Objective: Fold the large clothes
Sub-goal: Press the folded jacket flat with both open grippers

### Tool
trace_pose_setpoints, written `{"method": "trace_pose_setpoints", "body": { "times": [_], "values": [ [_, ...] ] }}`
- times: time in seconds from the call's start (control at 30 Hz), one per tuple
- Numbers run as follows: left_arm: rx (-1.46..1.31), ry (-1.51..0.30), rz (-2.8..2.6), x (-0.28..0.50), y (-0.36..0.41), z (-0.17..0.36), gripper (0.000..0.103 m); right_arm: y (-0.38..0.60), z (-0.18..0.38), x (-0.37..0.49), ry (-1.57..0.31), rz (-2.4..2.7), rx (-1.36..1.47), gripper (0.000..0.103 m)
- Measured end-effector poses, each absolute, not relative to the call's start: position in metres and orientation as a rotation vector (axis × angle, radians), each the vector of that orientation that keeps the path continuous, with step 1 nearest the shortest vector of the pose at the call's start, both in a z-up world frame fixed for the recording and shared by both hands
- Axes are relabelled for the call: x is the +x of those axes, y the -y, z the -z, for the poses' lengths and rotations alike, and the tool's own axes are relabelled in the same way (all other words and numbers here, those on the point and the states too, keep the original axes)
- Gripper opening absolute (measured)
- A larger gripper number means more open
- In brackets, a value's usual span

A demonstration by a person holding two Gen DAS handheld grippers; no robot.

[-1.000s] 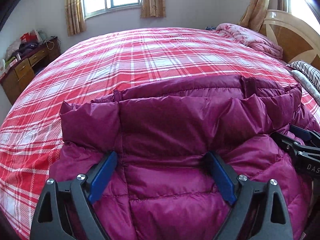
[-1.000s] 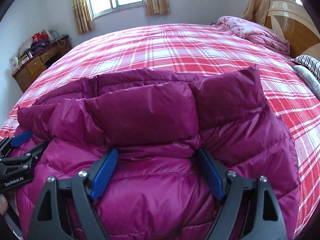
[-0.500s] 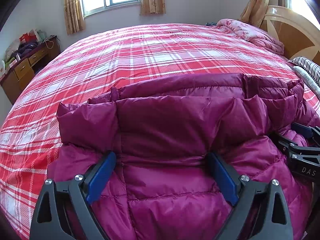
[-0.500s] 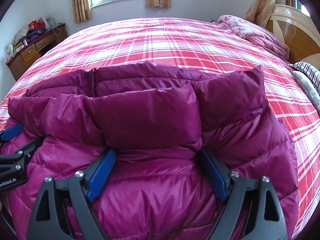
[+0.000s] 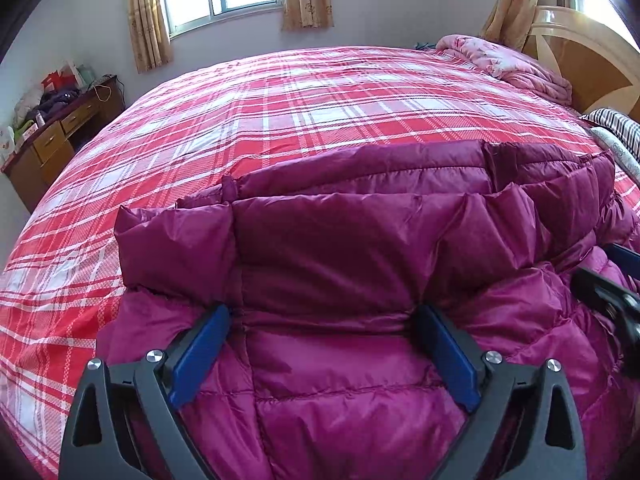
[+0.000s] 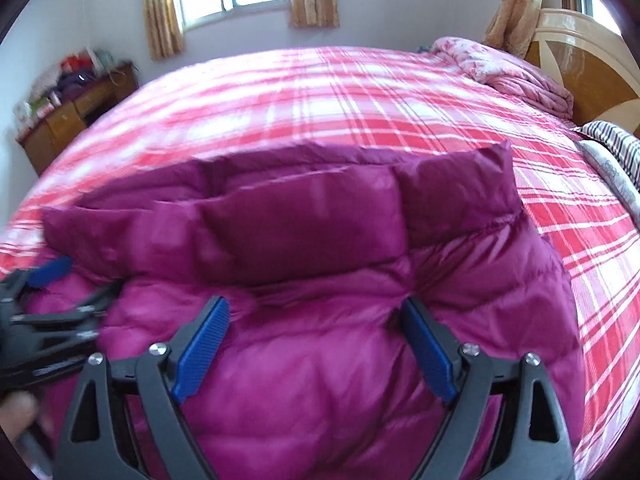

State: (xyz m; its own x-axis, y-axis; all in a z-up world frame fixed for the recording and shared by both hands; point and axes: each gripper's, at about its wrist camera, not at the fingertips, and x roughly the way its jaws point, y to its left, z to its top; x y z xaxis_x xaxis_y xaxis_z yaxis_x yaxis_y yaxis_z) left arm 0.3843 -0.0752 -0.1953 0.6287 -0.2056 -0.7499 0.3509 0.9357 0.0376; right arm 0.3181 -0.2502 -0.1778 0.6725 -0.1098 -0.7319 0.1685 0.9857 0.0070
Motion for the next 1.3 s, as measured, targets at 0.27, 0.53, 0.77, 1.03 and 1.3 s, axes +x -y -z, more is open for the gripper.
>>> {"method": "trace_pose_setpoints", "body": {
  "times": [0.27,0.53,0.77,1.03,1.3],
  "values": [
    [0.19,-0.833,0.318,0.384,0.076,0.195,0.097,0.233,0.195,0.32,-0.821,0.151,0.011,0.091],
    [0.198,-0.835,0.312,0.385,0.077,0.195,0.097,0.23,0.203,0.331,-0.879,0.169,-0.03,0.095],
    [0.187,-0.864,0.315,0.38,0.072,0.19,0.097,0.231,0.205,0.328,-0.885,0.167,-0.029,0.096],
    [0.187,-0.795,0.311,0.346,0.059,0.182,0.097,0.224,0.186,0.303,-0.86,0.148,-0.039,0.096],
    [0.165,-0.786,0.312,0.343,0.057,0.187,0.097,0.206,0.207,0.266,-0.796,0.171,-0.114,0.098]
  ]
}}
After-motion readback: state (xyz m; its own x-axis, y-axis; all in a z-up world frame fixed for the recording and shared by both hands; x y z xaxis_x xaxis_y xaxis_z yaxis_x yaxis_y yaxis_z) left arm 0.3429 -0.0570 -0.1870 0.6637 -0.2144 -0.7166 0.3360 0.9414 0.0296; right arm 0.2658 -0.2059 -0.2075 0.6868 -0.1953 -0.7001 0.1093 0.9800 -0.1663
